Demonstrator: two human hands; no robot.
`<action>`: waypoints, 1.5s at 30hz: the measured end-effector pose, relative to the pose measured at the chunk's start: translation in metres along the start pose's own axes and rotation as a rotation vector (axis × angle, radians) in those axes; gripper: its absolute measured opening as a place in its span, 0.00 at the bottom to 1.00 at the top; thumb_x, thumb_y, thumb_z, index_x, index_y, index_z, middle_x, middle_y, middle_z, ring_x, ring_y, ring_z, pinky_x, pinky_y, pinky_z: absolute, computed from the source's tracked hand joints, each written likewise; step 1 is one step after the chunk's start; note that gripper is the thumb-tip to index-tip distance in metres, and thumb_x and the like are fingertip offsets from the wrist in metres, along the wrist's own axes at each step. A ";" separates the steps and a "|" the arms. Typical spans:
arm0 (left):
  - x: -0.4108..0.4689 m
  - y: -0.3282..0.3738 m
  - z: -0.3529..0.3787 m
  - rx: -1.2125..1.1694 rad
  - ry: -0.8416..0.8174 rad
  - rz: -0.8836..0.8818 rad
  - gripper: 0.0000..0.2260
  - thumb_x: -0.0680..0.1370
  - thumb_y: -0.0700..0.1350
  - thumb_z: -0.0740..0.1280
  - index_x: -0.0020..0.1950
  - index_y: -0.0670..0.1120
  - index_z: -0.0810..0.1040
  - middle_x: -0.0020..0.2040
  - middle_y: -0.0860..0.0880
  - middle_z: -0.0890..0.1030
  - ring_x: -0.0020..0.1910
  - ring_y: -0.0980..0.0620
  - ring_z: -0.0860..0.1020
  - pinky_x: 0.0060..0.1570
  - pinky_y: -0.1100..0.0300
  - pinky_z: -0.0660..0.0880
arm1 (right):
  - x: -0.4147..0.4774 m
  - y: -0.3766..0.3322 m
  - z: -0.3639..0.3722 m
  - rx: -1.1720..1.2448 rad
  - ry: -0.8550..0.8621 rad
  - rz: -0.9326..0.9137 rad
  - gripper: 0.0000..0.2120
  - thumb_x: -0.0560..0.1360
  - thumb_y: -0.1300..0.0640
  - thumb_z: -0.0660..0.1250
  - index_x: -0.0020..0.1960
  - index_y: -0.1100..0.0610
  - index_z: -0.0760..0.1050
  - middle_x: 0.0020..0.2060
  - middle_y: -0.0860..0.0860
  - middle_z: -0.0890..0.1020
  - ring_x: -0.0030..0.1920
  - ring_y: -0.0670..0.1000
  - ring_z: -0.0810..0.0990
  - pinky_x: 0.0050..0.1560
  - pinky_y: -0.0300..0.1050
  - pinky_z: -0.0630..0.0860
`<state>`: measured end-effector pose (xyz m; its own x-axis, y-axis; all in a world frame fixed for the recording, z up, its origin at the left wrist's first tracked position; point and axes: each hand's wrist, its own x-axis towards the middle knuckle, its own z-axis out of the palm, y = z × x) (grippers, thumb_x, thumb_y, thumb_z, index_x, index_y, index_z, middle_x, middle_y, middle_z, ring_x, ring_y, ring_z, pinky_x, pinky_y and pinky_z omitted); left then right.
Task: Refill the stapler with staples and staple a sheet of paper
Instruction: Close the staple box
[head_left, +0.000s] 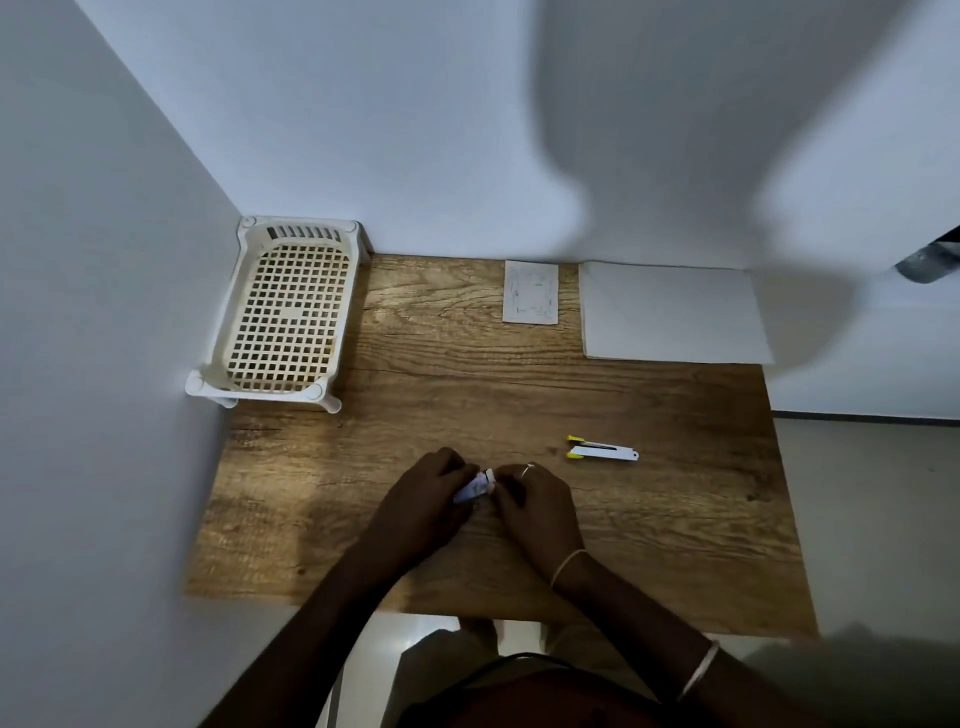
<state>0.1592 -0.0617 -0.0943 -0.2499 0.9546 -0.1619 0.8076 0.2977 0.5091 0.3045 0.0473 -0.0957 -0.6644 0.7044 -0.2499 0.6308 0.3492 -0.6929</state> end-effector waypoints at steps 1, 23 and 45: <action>0.000 0.001 0.001 -0.009 0.017 -0.012 0.17 0.78 0.49 0.70 0.66 0.45 0.79 0.58 0.46 0.78 0.54 0.47 0.77 0.49 0.52 0.76 | 0.002 -0.001 0.002 -0.002 0.008 0.001 0.09 0.80 0.52 0.68 0.52 0.54 0.84 0.47 0.51 0.86 0.50 0.50 0.82 0.50 0.37 0.70; -0.012 0.018 0.038 -0.235 0.237 -0.243 0.15 0.78 0.50 0.71 0.63 0.50 0.78 0.54 0.52 0.77 0.46 0.59 0.73 0.42 0.66 0.69 | 0.027 -0.016 0.001 0.066 -0.069 0.219 0.09 0.76 0.60 0.69 0.53 0.57 0.86 0.51 0.53 0.87 0.53 0.51 0.84 0.58 0.45 0.79; -0.015 0.017 0.048 -0.251 0.249 -0.259 0.20 0.75 0.47 0.73 0.66 0.52 0.75 0.54 0.54 0.76 0.45 0.62 0.71 0.40 0.74 0.65 | 0.038 -0.013 0.001 0.002 -0.120 0.190 0.07 0.74 0.57 0.72 0.49 0.59 0.86 0.49 0.55 0.87 0.51 0.52 0.84 0.48 0.36 0.72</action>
<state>0.2028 -0.0715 -0.1238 -0.5732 0.8108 -0.1181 0.5542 0.4898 0.6730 0.2710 0.0690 -0.0972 -0.5766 0.6790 -0.4544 0.7485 0.2161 -0.6269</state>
